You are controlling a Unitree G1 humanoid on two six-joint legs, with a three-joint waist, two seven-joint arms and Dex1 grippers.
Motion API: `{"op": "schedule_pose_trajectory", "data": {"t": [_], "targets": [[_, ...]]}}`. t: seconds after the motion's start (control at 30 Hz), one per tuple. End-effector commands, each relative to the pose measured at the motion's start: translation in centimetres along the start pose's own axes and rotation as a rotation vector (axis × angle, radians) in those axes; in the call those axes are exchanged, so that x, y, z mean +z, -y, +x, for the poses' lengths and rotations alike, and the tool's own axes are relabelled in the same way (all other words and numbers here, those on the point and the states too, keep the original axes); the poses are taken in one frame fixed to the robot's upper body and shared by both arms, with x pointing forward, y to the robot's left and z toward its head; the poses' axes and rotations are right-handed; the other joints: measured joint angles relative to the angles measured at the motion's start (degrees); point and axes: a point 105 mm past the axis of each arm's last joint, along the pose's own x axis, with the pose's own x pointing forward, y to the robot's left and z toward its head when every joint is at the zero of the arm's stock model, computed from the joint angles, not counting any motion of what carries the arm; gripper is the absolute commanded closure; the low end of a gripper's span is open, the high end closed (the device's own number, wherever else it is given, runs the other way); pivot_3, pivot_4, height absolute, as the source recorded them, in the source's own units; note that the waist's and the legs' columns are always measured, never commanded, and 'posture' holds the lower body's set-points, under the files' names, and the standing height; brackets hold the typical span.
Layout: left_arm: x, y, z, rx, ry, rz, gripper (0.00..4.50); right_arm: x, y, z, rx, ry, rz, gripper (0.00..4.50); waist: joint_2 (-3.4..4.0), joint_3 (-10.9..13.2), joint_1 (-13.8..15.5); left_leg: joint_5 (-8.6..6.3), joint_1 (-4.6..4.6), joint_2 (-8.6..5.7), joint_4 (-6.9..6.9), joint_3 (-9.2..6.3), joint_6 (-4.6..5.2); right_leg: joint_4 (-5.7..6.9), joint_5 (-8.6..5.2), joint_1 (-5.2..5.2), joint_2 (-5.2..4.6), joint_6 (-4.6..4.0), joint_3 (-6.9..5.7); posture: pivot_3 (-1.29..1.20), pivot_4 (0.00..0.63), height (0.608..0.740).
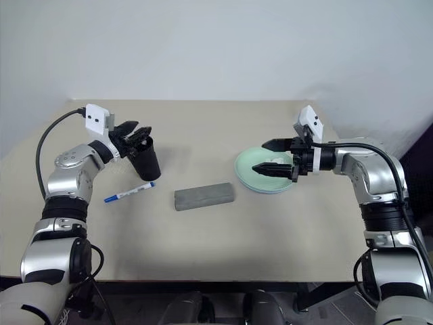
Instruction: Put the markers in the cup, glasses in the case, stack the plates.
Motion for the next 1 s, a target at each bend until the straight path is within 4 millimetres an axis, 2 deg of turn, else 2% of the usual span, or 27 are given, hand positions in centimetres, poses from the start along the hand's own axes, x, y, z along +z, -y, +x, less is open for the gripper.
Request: {"op": "schedule_pose_trajectory", "data": {"t": [0.03,0.07,0.1,0.23,0.33,0.43,0.53,0.77,1.0], "targets": [[3.4,-0.7,-0.2,0.011,0.085,0.044,0.54,1.5,0.2,-0.5,-0.013,0.032,-0.050,0.00,0.00,0.00,-0.01,0.00,0.00,0.00,0.00,0.00,-0.01,0.00,0.00,0.00,0.00,0.00,0.00,0.00,0.000,0.732],[3.8,-0.9,-0.3,0.013,0.085,0.062,0.18,1.5,0.2,-0.5,-0.012,0.031,-0.050,0.00,0.00,0.00,-0.02,0.00,0.00,0.00,0.00,0.00,0.00,0.00,0.00,-0.01,0.00,0.00,0.00,0.00,0.000,0.732],[4.3,-0.8,-0.4,-0.001,0.085,0.078,0.03,1.6,0.2,-0.5,-0.012,0.031,-0.050,0.00,0.00,0.00,-0.03,0.00,0.00,0.00,0.00,0.01,-0.01,0.00,0.00,-0.01,0.00,0.00,0.01,0.00,0.000,0.732],[6.3,0.7,-1.4,-0.156,0.073,0.107,0.03,1.6,0.2,-0.6,-0.014,0.030,-0.049,0.00,-0.01,0.01,-0.05,0.12,-0.03,0.00,-0.01,0.01,-0.22,0.00,0.01,-0.05,0.01,-0.01,0.01,0.00,0.000,0.732],[6.4,2.2,-3.5,-0.340,-0.024,0.172,0.03,1.5,0.2,-0.7,-0.018,0.028,-0.047,0.00,0.00,0.01,-0.06,0.10,-0.03,0.01,-0.02,0.04,-0.23,-0.03,0.00,-0.07,0.00,-0.01,0.02,0.00,0.000,0.732],[3.8,2.3,-6.0,-0.469,-0.234,0.270,0.03,1.5,0.3,-0.6,-0.018,0.030,-0.045,0.00,0.11,0.00,-0.12,0.08,0.02,0.01,-0.09,0.09,-0.26,-0.09,-0.05,-0.07,0.00,-0.08,0.05,0.00,0.000,0.732],[1.8,1.9,-7.2,-0.515,-0.360,0.325,0.03,1.5,0.3,-0.5,-0.018,0.034,-0.044,0.00,0.14,0.02,-0.04,-0.06,0.10,0.04,-0.16,0.13,-0.05,-0.11,-0.08,-0.06,0.00,-0.13,0.06,0.00,0.000,0.732],[-1.6,0.0,-6.6,-0.453,-0.469,0.432,0.03,1.4,0.1,-0.3,-0.014,0.038,-0.042,0.00,0.13,0.02,0.29,-0.03,0.08,0.12,-0.16,0.07,-0.06,-0.26,-0.08,-0.11,-0.05,-0.14,0.01,0.00,0.000,0.732],[-4.4,-1.0,-5.9,-0.426,-0.509,0.424,0.03,1.4,0.0,-0.3,-0.014,0.038,-0.041,0.00,0.11,0.01,0.27,-0.05,-0.04,0.11,-0.17,0.09,-0.05,-0.23,-0.07,-0.16,-0.03,-0.14,0.01,0.00,0.000,0.732]]}}
